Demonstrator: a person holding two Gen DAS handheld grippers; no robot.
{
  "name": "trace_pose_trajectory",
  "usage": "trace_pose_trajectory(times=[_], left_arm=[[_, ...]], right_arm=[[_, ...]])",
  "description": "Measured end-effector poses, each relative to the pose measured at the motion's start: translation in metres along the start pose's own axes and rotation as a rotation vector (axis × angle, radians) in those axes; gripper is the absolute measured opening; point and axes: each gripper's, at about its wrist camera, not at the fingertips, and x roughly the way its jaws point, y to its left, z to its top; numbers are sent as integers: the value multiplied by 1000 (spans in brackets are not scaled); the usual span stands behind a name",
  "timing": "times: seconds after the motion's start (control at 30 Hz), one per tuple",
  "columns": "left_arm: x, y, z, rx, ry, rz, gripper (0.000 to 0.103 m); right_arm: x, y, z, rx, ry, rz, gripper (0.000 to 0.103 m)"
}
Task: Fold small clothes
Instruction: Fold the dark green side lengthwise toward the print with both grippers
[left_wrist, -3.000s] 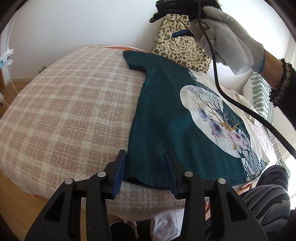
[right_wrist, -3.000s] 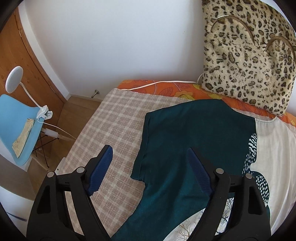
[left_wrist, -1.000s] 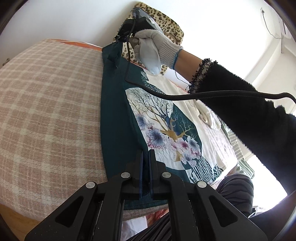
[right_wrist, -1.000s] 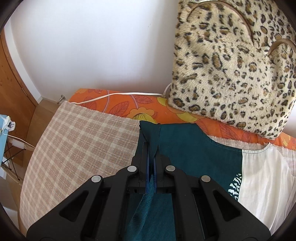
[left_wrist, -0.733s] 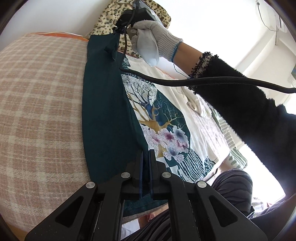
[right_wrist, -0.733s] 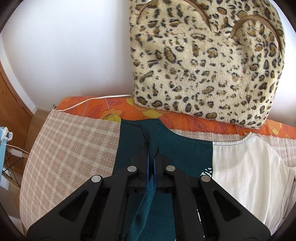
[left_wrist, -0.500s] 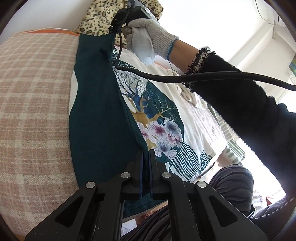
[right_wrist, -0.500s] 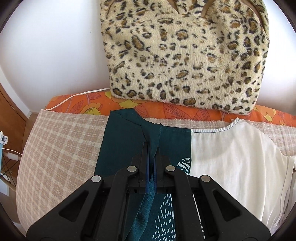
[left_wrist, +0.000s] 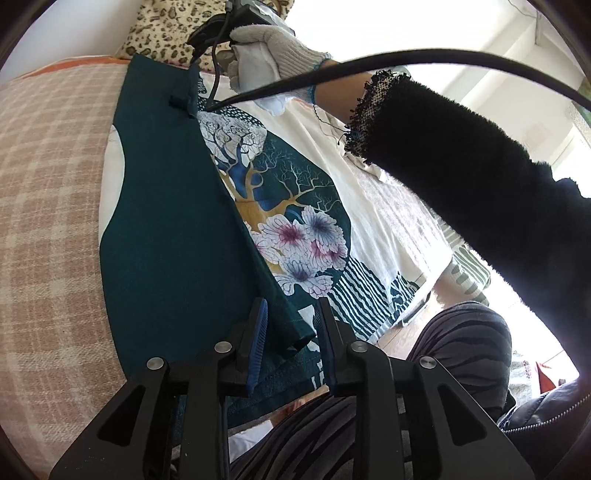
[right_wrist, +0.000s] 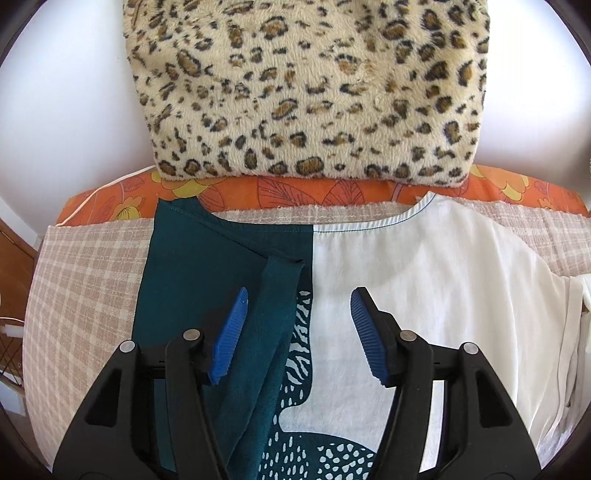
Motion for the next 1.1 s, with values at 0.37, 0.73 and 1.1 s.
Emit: trace_pose_trajectory(times=[0.37,0.73,1.1], left_arm=[[-39,27,-14,-56,-85,130,30],[-27,30,-22,-26,-33,204,30],[-24,24,-22,4,-35,237,30]], right_arm=[[-44,43,-54,-195,-44,253,51],[-16,57,-92,-181,110,300,51],[-48,-27,-99,-49,73,200,51]])
